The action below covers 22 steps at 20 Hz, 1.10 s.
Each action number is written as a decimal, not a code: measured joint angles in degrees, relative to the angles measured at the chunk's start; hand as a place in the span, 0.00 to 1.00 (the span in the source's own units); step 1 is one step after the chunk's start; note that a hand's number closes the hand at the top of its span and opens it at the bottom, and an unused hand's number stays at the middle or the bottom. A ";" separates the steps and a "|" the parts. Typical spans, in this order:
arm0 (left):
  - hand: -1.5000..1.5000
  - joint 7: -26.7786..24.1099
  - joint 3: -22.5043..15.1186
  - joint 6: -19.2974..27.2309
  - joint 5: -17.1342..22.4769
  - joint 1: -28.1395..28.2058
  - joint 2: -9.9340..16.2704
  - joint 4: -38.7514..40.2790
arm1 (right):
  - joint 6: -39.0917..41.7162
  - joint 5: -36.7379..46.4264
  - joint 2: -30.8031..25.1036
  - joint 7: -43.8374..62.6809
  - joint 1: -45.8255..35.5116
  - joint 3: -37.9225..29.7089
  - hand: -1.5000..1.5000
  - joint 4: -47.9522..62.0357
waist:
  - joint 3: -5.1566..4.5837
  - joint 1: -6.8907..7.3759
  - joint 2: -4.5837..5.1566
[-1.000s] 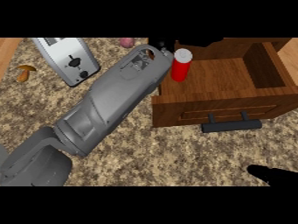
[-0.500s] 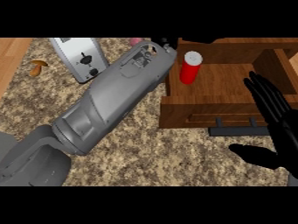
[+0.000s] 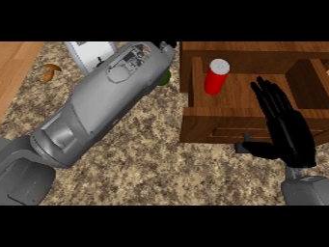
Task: Pick up the can, place it into the drawer and close the drawer
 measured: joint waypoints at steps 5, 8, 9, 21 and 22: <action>0.00 3.96 -0.39 -0.71 -1.71 2.65 4.62 -6.11 | -6.14 2.50 1.13 -1.73 -5.48 -2.04 0.00 9.83 | -0.74 0.39 -0.64; 0.00 6.27 -1.06 -0.85 -2.51 4.92 7.25 -11.22 | -8.61 4.07 1.24 -1.95 -8.40 -3.20 0.00 14.66 | -1.03 0.88 -1.00; 0.00 6.51 -1.01 -1.04 -2.72 5.78 8.25 -12.42 | -9.42 4.46 1.25 -2.18 -9.48 -3.58 0.00 16.35 | -1.10 0.96 -1.03; 0.00 11.52 -1.10 -2.06 -4.46 12.71 15.23 -23.13 | -22.81 10.11 0.88 -3.66 -24.06 -9.00 0.00 39.25 | -1.12 2.08 -0.64; 0.00 11.86 -1.13 -1.89 -4.68 13.33 15.61 -23.93 | -23.74 10.13 0.86 -3.66 -25.58 -9.67 0.00 41.29 | -1.03 2.13 -0.52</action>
